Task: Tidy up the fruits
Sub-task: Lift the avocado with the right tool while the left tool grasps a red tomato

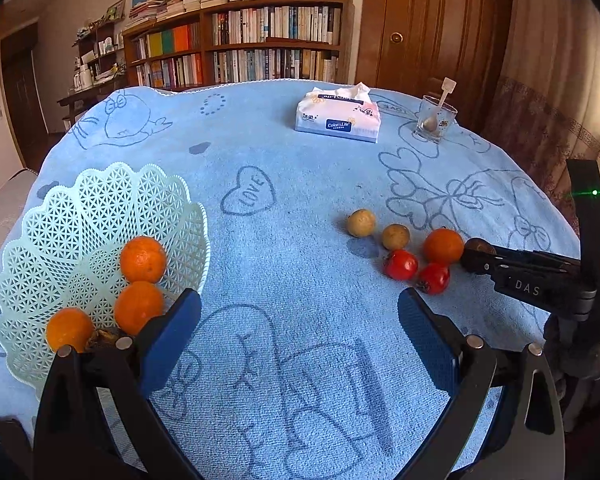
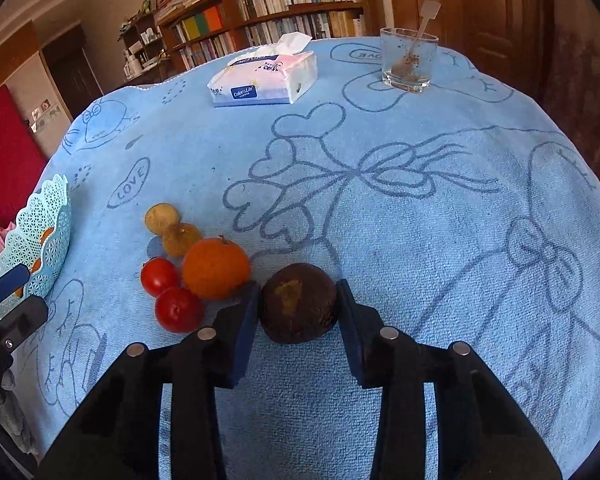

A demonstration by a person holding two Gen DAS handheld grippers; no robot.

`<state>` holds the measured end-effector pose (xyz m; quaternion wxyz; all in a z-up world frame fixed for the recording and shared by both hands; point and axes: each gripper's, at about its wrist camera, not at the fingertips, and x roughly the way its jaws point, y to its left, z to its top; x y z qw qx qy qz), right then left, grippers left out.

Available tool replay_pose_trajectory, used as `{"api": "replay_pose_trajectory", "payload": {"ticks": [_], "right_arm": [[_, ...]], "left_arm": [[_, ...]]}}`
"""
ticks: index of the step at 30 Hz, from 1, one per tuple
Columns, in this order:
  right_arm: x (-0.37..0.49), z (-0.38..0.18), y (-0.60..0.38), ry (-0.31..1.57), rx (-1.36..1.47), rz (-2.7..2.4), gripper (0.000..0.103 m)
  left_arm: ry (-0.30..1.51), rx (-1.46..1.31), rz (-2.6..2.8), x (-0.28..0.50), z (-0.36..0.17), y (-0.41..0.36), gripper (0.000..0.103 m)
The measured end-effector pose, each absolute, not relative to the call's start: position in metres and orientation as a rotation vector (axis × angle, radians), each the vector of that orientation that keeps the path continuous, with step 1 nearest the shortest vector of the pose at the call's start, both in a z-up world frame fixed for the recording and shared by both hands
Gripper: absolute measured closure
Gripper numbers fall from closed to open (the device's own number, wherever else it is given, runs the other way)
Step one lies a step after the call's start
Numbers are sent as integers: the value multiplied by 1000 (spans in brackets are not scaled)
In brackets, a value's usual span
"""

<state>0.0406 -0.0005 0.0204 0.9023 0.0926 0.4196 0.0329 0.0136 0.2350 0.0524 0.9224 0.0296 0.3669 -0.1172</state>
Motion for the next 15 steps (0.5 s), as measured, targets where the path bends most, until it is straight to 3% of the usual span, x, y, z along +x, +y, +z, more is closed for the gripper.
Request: {"api": "replay_pose_trajectory", "payload": {"ticks": [15], "right_arm": [[25,21,-37,799,250,-34,64]], "left_arm": [[811,85,-338,23,33,179,5]]}}
